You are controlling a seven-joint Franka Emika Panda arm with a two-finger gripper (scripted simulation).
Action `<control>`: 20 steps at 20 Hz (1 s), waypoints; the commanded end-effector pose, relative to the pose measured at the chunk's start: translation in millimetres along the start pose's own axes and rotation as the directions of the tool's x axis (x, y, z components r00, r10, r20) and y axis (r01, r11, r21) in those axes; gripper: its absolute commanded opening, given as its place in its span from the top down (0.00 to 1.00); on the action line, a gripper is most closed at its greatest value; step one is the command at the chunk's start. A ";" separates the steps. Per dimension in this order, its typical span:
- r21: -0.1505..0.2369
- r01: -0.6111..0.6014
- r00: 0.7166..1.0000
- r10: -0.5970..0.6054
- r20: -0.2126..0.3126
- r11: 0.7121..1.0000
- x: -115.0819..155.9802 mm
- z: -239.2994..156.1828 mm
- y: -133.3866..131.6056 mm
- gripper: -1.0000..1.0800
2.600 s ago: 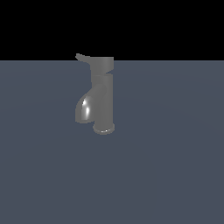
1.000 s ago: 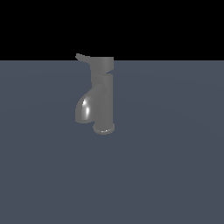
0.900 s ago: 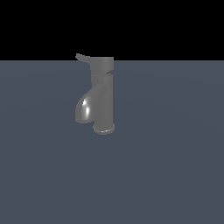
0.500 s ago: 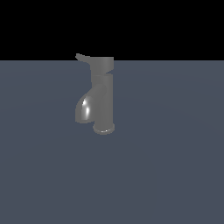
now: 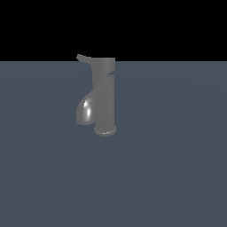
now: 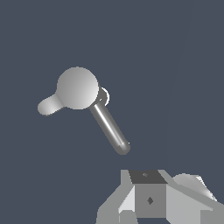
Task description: Turn on the faucet by rotating a designated handle.
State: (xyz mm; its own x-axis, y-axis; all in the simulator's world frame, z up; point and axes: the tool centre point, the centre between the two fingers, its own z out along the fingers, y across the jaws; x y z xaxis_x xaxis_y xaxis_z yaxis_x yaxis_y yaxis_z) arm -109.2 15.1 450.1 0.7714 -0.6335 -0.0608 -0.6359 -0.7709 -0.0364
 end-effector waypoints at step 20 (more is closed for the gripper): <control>0.001 -0.492 0.870 0.492 -0.015 0.871 60.1 63.0 -90.1 1.00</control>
State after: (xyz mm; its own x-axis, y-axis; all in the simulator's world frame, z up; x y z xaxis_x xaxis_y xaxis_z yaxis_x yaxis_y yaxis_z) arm -13.9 47.7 392.3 0.3933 -0.9176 -0.0583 -0.9192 -0.3937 -0.0043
